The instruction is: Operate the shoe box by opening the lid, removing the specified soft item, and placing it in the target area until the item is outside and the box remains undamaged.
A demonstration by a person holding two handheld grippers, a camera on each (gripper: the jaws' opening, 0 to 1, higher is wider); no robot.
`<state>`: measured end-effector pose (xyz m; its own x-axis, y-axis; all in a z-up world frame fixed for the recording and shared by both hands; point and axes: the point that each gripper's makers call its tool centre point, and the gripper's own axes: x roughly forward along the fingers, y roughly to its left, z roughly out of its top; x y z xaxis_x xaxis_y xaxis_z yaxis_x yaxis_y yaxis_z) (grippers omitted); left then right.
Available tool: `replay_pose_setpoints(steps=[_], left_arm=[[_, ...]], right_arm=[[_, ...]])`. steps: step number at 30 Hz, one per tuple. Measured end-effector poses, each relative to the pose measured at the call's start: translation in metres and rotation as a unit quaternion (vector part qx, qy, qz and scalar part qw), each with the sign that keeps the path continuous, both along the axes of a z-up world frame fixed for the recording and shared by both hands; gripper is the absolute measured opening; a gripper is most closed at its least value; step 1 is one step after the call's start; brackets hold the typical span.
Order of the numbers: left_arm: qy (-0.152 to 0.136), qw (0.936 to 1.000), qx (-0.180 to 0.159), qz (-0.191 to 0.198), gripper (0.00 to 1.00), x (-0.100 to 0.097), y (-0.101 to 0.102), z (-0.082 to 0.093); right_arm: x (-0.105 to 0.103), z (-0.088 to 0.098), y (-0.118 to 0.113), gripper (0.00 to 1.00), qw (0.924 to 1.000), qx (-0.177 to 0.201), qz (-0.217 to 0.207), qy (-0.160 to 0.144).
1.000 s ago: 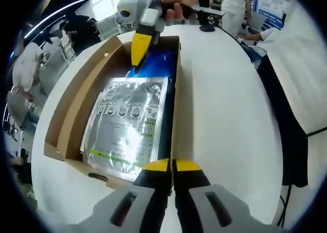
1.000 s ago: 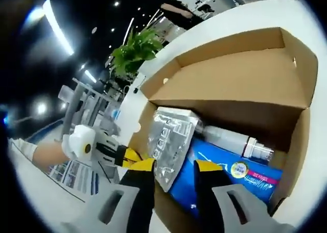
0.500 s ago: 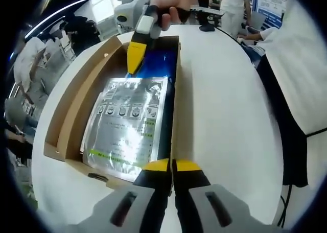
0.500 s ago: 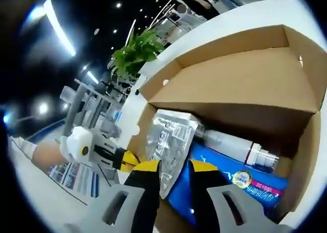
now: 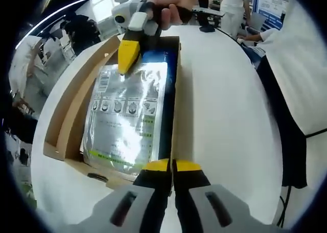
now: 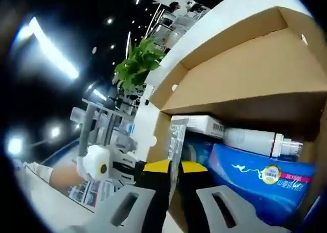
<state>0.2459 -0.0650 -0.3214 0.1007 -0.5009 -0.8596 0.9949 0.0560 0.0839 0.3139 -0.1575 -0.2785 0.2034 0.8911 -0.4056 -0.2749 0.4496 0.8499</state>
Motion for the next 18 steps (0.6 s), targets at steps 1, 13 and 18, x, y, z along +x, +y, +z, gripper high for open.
replay_pose_setpoints(steps=[1,13,18], left_arm=[[0.000,1.0000,0.000,-0.001,0.01,0.000,0.000,0.000],[0.010,0.9999,-0.003,-0.003,0.01,0.000,0.000,0.000],[0.006,1.0000,-0.003,-0.003,0.01,0.000,0.000,0.000]], right_arm=[[0.000,0.000,0.001,0.03,1.0000,0.000,-0.002,0.003],[-0.005,0.001,0.034,0.15,0.9976,0.013,-0.019,0.065],[-0.002,0.001,0.036,0.13,0.9984,0.008,-0.025,0.050]])
